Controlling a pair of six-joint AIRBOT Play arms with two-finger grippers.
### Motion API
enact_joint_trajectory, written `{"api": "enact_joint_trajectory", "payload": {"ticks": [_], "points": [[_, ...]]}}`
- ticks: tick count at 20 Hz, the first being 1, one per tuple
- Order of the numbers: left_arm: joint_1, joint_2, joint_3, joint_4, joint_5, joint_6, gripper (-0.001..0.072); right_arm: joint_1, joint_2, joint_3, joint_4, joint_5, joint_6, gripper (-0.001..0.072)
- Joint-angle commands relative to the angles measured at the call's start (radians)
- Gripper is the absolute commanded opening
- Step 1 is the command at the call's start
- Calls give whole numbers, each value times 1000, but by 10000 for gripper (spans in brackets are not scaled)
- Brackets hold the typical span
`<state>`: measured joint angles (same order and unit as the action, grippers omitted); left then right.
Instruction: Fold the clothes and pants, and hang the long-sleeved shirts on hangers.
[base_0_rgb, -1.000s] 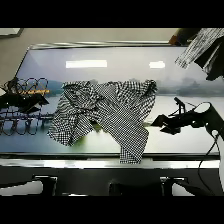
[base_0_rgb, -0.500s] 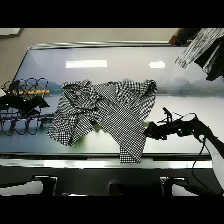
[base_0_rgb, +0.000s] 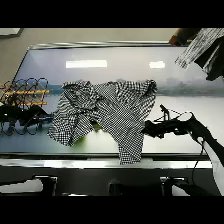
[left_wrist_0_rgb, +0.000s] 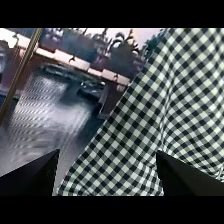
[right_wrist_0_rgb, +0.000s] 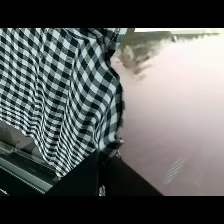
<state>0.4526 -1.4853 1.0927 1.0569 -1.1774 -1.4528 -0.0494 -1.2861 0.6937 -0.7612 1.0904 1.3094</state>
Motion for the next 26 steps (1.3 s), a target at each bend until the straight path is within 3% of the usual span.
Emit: {"api": "enact_joint_trajectory", "payload": {"ticks": [1, 7, 8, 9, 10, 12, 17, 21, 23, 26], "points": [[0, -49, -43, -106, 23, 100, 720, 5, 19, 1, 12, 0, 16, 27], [-140, -127, -42, -117, 37, 122, 703, 5, 19, 1, 27, 2, 46, 28], [-162, -127, -40, -117, 47, 123, 483, 5, 19, 1, 43, 2, 45, 28], [-178, -126, -27, -121, 45, 123, 57, 5, 19, 1, 77, 0, 44, 28], [-189, -123, -4, -136, 44, 130, 16, 5, 19, 2, 140, -2, 25, 27], [-206, -100, 95, -140, 44, 126, 13, 5, 27, 45, 298, -22, -63, 27], [-235, -20, 633, -14, 45, -29, 12, 4, 35, 626, 243, -163, -33, 26], [-238, 60, 1083, 82, 61, -152, 13, 4, 76, 1189, -78, -307, 153, 26], [-232, 195, 1065, 110, 160, -202, 14, 4, 122, 1387, -298, -307, 286, 26], [-232, 436, 918, 188, 277, -261, 14, 4, 295, 1431, -597, -324, 432, 26]]}}
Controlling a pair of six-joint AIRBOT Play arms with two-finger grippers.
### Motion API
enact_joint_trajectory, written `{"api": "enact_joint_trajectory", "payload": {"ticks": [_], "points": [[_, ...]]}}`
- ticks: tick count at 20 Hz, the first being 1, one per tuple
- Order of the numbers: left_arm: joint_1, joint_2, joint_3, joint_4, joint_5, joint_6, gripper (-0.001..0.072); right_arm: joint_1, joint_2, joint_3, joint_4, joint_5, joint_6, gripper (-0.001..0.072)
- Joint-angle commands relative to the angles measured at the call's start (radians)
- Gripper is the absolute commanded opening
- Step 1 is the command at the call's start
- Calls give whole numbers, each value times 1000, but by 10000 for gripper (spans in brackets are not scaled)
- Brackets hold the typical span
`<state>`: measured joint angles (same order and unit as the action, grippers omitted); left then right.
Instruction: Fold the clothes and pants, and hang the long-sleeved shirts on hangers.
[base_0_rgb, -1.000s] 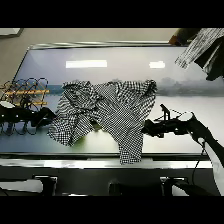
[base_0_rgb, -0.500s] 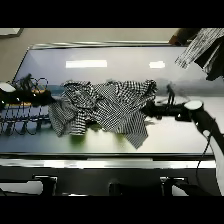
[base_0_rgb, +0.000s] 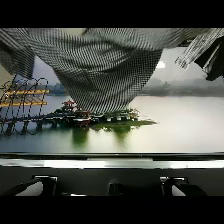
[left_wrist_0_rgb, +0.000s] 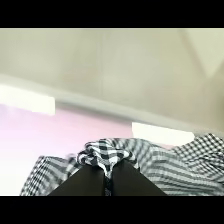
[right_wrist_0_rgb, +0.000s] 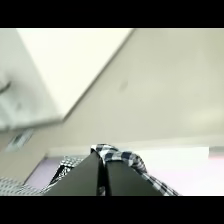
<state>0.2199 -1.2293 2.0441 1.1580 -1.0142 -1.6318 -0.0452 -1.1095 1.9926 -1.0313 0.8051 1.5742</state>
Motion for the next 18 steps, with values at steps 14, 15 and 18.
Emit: {"api": "enact_joint_trajectory", "payload": {"ticks": [14, 15, 18], "points": [[-23, 315, -101, 153, 42, -143, 15, 0, 282, 132, -636, 170, 301, 26], [-45, 256, -101, 143, 42, -115, 15, 0, 233, 131, -636, 201, 301, 27], [-139, 41, -101, 144, 36, -58, 15, 0, 52, 76, -635, 269, 303, 27]]}}
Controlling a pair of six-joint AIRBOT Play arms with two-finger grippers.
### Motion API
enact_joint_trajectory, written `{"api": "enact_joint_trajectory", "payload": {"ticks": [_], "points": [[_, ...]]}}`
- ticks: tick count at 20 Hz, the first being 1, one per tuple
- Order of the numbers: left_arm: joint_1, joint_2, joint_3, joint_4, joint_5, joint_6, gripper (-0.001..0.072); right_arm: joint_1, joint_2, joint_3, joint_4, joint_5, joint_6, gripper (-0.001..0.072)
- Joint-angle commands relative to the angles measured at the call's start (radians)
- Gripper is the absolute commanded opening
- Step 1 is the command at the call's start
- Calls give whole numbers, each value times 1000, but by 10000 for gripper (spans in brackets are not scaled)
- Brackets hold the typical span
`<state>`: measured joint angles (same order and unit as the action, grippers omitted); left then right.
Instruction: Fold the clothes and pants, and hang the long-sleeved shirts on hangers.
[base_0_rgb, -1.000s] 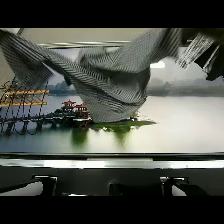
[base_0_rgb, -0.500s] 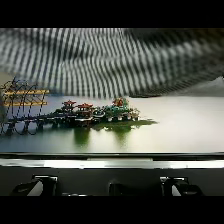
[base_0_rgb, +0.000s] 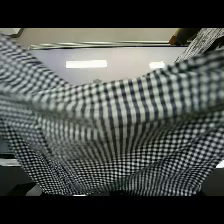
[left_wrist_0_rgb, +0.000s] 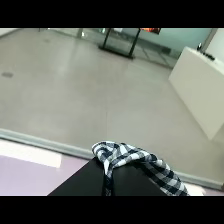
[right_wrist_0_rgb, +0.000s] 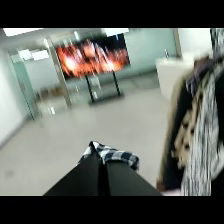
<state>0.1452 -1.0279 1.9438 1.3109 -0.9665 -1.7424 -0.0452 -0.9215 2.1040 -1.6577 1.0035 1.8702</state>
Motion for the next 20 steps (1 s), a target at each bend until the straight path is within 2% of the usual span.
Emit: {"api": "enact_joint_trajectory", "payload": {"ticks": [1, 6, 10, 11, 12, 14, 15, 16, 17, 18, 19, 20], "points": [[-89, -239, 0, -10, -14, 59, 16, 0, -196, -72, -8, 76, 9, 27], [-151, -647, 0, -24, -32, 55, 16, 0, -576, -184, 2, 122, 10, 38], [-152, -868, 0, -153, -178, 56, 25, 1, -831, -184, 102, 264, -15, 83], [-152, -898, 0, -160, -220, 55, 93, 1, -869, -184, 129, 306, -37, 97], [-152, -915, 0, -159, -258, 56, 259, 1, -893, -184, 159, 344, -80, 164], [-138, -905, 4, -157, -288, 56, 535, 0, -891, -183, 169, 409, -187, 392], [-124, -889, 13, -157, -306, 58, 634, -5, -873, -183, 162, 440, -258, 490], [-103, -862, 17, -156, -327, 60, 636, -32, -848, -183, 215, 457, -269, 535], [-80, -833, 16, -156, -356, 76, 637, -70, -820, -185, 270, 479, -318, 544], [-53, -802, 16, -156, -397, 110, 648, -114, -797, -188, 315, 499, -335, 544], [-26, -772, 9, -156, -433, 134, 694, -165, -766, -212, 357, 508, -349, 544], [3, -735, -22, -156, -452, 159, 694, -219, -722, -273, 393, 505, -369, 544]]}}
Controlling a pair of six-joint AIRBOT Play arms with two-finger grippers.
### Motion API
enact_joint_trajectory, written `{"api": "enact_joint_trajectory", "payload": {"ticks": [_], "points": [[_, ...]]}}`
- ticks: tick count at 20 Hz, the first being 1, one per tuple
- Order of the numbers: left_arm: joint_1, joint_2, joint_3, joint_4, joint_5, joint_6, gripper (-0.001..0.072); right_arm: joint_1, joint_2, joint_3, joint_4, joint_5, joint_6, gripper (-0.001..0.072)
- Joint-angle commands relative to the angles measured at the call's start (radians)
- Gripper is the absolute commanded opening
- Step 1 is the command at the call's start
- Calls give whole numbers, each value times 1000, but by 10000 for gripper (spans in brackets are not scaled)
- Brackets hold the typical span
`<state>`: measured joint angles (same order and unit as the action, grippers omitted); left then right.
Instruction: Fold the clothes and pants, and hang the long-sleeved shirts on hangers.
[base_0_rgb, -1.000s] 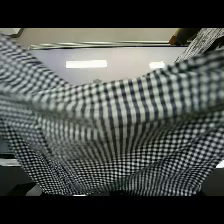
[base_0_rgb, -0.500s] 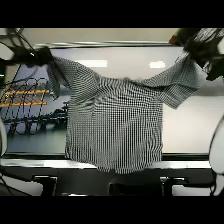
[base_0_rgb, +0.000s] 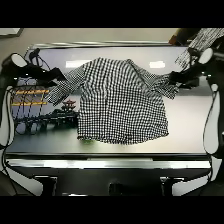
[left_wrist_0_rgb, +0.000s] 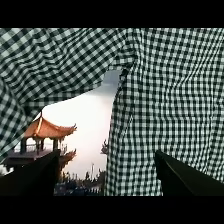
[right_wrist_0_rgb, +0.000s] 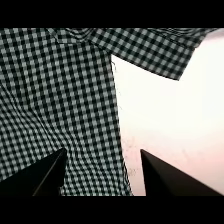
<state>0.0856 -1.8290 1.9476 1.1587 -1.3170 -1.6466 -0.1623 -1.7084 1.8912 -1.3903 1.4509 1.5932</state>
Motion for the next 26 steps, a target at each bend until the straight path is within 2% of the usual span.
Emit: {"api": "enact_joint_trajectory", "payload": {"ticks": [1, 4, 6, 7, 10, 13, 14, 15, 16, 17, 23, 26], "points": [[87, 107, -77, -6, -104, 82, 694, -153, 114, -148, 153, 58, -99, 547], [134, 241, -345, -24, -51, 116, 694, -242, 248, -474, 187, 9, -117, 561], [144, 312, -542, -110, 18, 133, 694, -244, 302, -680, 195, -45, -137, 560], [143, 337, -631, -154, 52, 133, 693, -244, 307, -768, 251, -58, -157, 560], [130, 361, -801, -239, 90, 152, 693, -244, 307, -961, 352, -135, -196, 560], [111, 361, -881, -244, 99, 156, 693, -244, 307, -1063, 369, -219, -202, 553], [105, 361, -897, -244, 100, 156, 693, -244, 307, -1082, 383, -240, -202, 522], [97, 361, -912, -245, 100, 156, 693, -244, 307, -1094, 403, -257, -203, 410], [89, 360, -924, -244, 100, 156, 694, -244, 307, -1096, 414, -266, -203, 190], [76, 360, -937, -245, 100, 156, 693, -244, 311, -1096, 427, -269, -202, 30], [-43, 336, -959, -244, 119, 159, 694, -244, 377, -1096, 431, -270, -178, 27], [-119, 305, -959, -246, 152, 154, 693, -244, 383, -1096, 432, -245, -122, 27]]}}
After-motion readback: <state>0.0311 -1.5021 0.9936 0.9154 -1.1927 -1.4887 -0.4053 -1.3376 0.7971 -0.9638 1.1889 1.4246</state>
